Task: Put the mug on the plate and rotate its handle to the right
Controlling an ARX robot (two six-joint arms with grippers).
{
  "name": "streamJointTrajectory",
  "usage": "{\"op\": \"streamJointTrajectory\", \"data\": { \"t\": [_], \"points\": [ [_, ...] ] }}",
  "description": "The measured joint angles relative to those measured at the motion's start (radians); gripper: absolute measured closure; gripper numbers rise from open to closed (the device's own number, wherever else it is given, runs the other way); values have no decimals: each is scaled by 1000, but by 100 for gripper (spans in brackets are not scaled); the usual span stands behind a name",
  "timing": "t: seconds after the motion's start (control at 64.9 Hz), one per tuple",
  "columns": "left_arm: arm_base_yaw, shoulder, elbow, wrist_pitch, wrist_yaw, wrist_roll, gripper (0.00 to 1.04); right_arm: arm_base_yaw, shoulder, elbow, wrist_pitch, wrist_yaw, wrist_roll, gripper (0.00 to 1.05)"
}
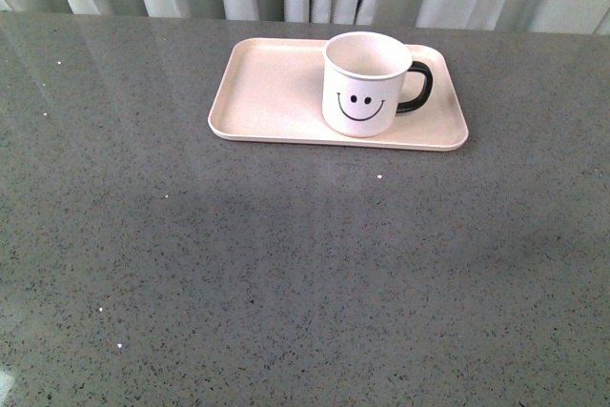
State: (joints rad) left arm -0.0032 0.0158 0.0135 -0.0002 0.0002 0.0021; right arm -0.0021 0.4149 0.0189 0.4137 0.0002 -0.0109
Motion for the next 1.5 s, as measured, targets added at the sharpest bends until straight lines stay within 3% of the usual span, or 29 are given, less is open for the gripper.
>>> {"op": "streamJointTrajectory", "data": {
  "t": [0.663, 0.771, 1.064, 1.295, 1.449, 1.495],
  "points": [
    [0, 0, 0, 0, 0, 0, 9, 0, -236, 0, -234, 0, 0, 103],
    [0, 0, 0, 0, 0, 0, 9, 0, -362, 0, -393, 2, 0, 103],
    [0, 0, 0, 0, 0, 0, 9, 0, -409, 0, -411, 0, 0, 102],
    [0, 0, 0, 0, 0, 0, 9, 0, -409, 0, -412, 0, 0, 55],
    [0, 0, 0, 0, 0, 0, 9, 0, -409, 0, -412, 0, 0, 29],
    [0, 0, 0, 0, 0, 0, 9, 0, -409, 0, -412, 0, 0, 16]
  ]
}}
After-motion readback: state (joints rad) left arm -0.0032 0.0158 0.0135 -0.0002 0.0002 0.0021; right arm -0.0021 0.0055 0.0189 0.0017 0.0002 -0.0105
